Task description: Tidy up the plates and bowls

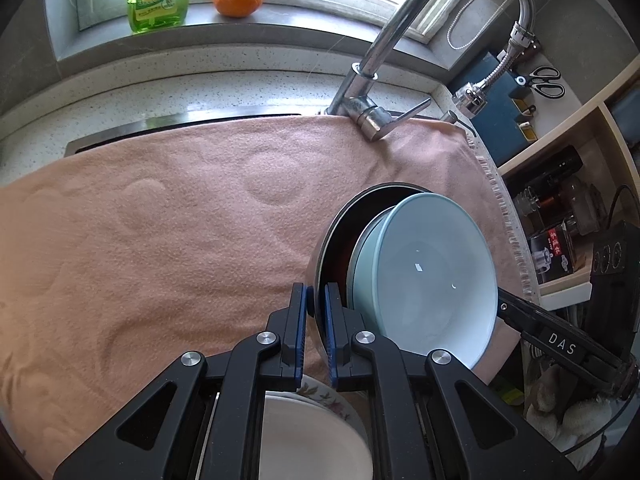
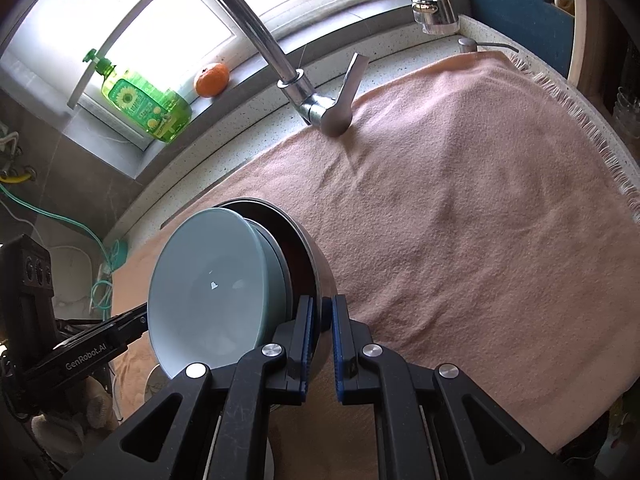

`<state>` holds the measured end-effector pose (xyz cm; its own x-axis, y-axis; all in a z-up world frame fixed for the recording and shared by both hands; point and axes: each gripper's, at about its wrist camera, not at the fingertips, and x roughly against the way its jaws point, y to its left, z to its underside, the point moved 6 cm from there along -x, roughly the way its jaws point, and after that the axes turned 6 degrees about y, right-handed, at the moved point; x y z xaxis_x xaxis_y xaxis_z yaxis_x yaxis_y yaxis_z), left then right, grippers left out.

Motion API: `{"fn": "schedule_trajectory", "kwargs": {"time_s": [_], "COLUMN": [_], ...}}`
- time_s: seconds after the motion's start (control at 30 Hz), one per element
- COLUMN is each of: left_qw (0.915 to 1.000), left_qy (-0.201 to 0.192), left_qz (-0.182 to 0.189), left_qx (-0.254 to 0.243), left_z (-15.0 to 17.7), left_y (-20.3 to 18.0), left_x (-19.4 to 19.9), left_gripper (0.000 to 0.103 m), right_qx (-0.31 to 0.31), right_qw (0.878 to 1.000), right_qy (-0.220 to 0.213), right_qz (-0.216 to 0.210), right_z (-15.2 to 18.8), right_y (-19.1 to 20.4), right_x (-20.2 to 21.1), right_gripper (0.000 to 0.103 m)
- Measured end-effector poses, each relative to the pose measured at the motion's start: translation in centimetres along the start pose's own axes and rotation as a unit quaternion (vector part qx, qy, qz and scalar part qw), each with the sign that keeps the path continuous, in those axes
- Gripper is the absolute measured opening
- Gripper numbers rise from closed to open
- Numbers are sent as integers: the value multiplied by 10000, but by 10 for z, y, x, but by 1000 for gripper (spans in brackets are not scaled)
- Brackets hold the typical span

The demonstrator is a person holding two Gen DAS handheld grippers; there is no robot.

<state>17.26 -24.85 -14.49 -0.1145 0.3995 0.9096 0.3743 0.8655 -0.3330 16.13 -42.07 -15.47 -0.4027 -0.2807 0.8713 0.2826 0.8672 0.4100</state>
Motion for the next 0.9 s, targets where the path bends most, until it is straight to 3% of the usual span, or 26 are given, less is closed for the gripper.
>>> {"fn": "schedule_trajectory", "kwargs": {"time_s": [0.9], "left_qw": [9992], "left_qy": [-330], "left_qz": [71], "left_qx": [208], "left_z": [38], "left_y": [30], "left_x": [58], "left_gripper": [7], "right_qx": [440], "right_qw": [9989], "right_qy": [-38], "right_qz": [-170], "right_z": [36], "right_y": [60], "right_x": [31], "right_gripper": [9]}}
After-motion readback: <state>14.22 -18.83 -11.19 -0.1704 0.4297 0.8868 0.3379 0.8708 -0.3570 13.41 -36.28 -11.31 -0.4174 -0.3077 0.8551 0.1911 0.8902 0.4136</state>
